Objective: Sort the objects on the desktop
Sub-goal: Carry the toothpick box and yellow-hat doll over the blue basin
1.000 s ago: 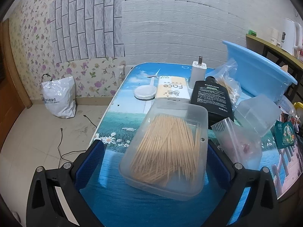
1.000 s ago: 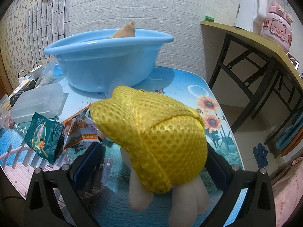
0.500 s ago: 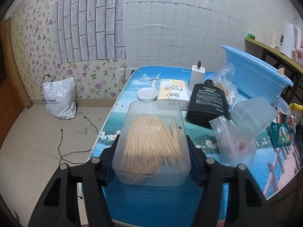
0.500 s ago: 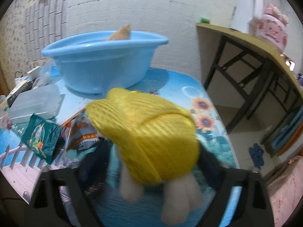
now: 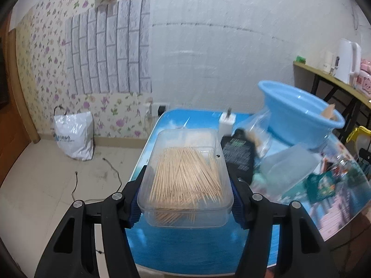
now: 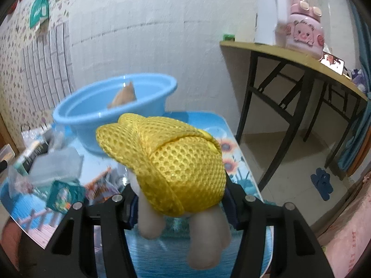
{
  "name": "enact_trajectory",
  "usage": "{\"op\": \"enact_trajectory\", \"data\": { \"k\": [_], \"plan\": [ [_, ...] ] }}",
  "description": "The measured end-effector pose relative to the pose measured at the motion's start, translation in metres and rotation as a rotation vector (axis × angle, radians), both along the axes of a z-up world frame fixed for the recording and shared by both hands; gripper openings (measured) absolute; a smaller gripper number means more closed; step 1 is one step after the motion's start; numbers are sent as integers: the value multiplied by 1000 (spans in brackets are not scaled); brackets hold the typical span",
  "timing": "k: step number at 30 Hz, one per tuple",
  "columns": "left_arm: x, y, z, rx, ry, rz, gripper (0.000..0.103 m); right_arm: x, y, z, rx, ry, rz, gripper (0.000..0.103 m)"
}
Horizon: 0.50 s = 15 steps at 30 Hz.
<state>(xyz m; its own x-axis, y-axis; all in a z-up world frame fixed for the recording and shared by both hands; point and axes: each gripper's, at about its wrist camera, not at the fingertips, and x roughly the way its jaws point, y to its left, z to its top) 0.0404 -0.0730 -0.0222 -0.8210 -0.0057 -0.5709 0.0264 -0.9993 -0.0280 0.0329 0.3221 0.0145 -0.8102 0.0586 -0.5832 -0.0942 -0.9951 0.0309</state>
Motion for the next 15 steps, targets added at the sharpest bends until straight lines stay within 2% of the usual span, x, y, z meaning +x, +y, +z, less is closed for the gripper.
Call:
{"op": "enact_trajectory", "data": {
  "k": [6,15],
  "plan": [
    [-8,26,30,-6,38,-57,61,-7,-13,28,-20,58,74,56],
    [-42,73,58,22,67,-169,61,-39,-20,45,-58,89,120,56]
  ]
}}
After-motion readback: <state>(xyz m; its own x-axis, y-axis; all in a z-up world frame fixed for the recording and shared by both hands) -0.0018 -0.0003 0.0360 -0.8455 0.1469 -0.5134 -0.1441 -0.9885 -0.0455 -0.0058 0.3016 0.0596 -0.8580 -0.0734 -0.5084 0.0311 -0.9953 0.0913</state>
